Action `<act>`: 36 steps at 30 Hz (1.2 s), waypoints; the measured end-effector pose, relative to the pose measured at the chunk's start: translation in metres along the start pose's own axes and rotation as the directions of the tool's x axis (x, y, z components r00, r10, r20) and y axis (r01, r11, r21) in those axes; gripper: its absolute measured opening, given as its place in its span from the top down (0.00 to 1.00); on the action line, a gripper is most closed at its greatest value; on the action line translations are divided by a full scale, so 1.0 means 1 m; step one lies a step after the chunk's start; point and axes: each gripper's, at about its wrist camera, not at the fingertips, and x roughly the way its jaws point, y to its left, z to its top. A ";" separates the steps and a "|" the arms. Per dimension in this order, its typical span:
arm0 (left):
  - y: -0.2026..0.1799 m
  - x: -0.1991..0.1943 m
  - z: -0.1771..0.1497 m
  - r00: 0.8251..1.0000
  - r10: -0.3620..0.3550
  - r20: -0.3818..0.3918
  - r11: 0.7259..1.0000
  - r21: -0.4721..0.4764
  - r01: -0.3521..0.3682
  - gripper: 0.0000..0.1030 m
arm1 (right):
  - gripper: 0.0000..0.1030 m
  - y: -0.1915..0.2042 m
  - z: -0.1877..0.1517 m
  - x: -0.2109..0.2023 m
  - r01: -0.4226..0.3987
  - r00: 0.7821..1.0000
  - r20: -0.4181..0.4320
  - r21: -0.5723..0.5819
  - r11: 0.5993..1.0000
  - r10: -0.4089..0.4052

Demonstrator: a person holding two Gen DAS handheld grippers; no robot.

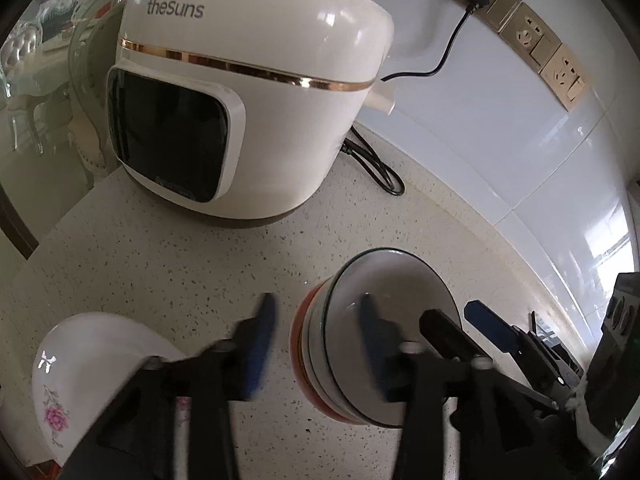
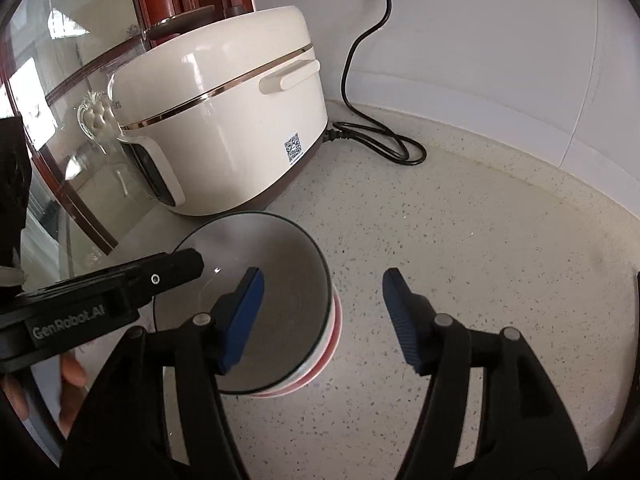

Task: Organize plates and bowls
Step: 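Lift the green-rimmed bowl with both tools and carry it to the stack, then lower the green-rimmed bowl onto the red-rimmed bowl and open both tools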

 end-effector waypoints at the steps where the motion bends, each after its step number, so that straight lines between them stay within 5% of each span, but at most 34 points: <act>1: 0.001 -0.001 0.000 1.000 -0.005 0.001 1.000 0.000 0.005 0.47 | 0.37 -0.002 0.000 0.001 -0.015 1.000 -0.012 0.011 1.000 0.015; 7: 0.023 0.019 -0.006 0.992 -0.070 -0.103 0.994 -0.085 0.062 0.42 | 0.36 -0.023 -0.008 0.027 -0.153 0.976 -0.134 0.128 0.980 0.171; 12: 0.035 0.045 -0.011 0.963 -0.186 -0.194 0.975 -0.157 0.157 0.41 | 0.36 -0.027 -0.013 0.045 -0.228 0.948 -0.181 0.193 0.954 0.263; 20: 0.029 0.059 -0.009 0.943 -0.235 -0.237 0.969 -0.131 0.208 0.47 | 0.52 -0.038 -0.020 0.061 -0.327 0.908 -0.173 0.278 0.903 0.382; 22: 0.023 0.061 -0.009 0.945 -0.214 -0.248 0.975 -0.108 0.193 0.53 | 0.54 -0.035 -0.021 0.061 -0.337 0.906 -0.169 0.271 0.902 0.389; 36: 0.017 0.060 -0.003 0.925 -0.245 -0.290 0.967 -0.139 0.213 0.58 | 0.54 -0.040 -0.017 0.044 -0.315 0.911 -0.175 0.290 0.904 0.373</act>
